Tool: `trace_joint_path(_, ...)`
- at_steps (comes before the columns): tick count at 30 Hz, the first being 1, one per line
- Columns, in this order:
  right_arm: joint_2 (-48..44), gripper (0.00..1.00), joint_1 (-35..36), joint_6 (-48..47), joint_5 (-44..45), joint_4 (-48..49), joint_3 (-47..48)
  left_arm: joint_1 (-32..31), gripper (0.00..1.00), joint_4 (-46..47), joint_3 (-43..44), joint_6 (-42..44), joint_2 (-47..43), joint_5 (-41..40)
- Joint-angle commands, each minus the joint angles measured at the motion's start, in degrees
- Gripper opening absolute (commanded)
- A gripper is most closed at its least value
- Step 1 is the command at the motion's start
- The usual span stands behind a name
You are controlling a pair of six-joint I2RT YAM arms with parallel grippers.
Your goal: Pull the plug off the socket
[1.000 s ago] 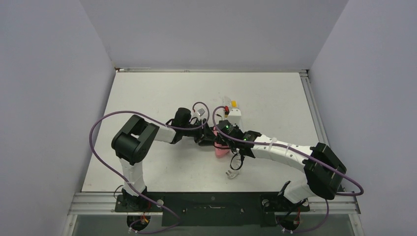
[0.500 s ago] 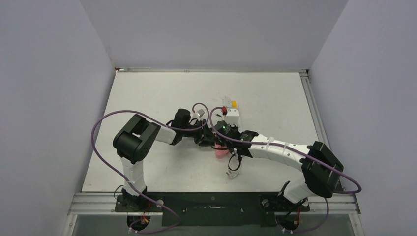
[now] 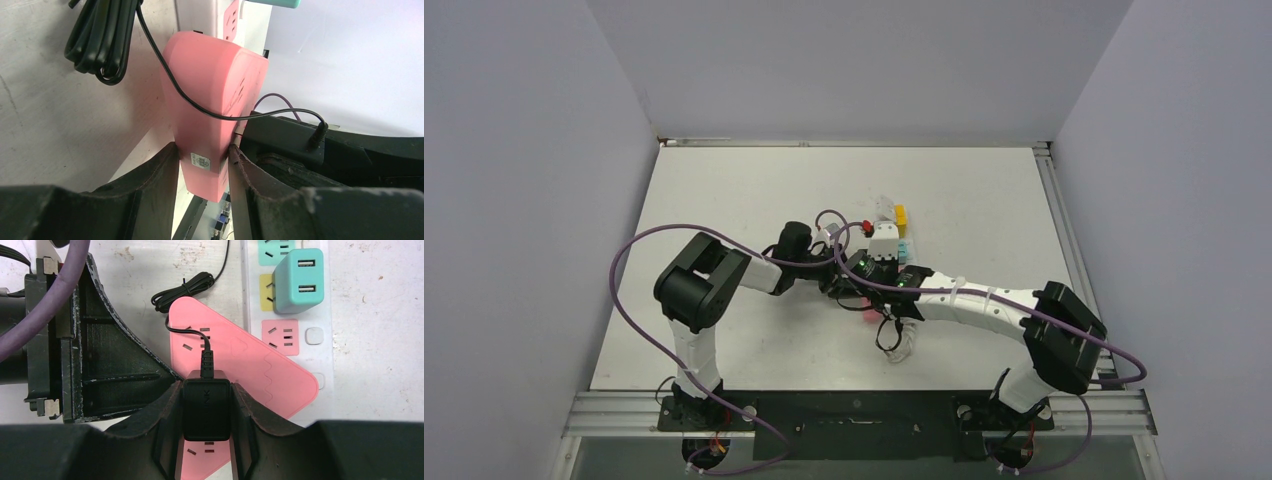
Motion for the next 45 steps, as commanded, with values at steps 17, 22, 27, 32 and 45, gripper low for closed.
trace_joint_path(17, -3.8, 0.05, -2.4, 1.3, -6.2, 4.3, -1.7, -0.7, 0.0, -1.1, 0.9, 2.3, -0.3, -0.1)
trace_joint_path(22, 0.0, 0.05, 0.7, 1.2, -1.2, 0.1, 2.8, -0.7, 0.0, -2.2, 1.1, 3.0, -0.5, -0.5)
trace_joint_path(27, 2.4, 0.05, 2.5, 1.5, 1.4, -3.1, 5.7, -0.7, 0.0, -2.5, 1.2, 3.2, -0.6, -0.6)
trace_joint_path(32, 1.3, 0.05, 2.2, 1.5, 0.6, -2.0, 4.9, -0.6, 0.0, -2.9, 1.3, 3.5, -0.7, -0.8)
trace_joint_path(45, -3.2, 0.05, -2.1, 0.7, -5.7, 1.7, 1.6, -0.7, 0.0, -3.8, 1.3, 4.0, -0.9, -1.1)
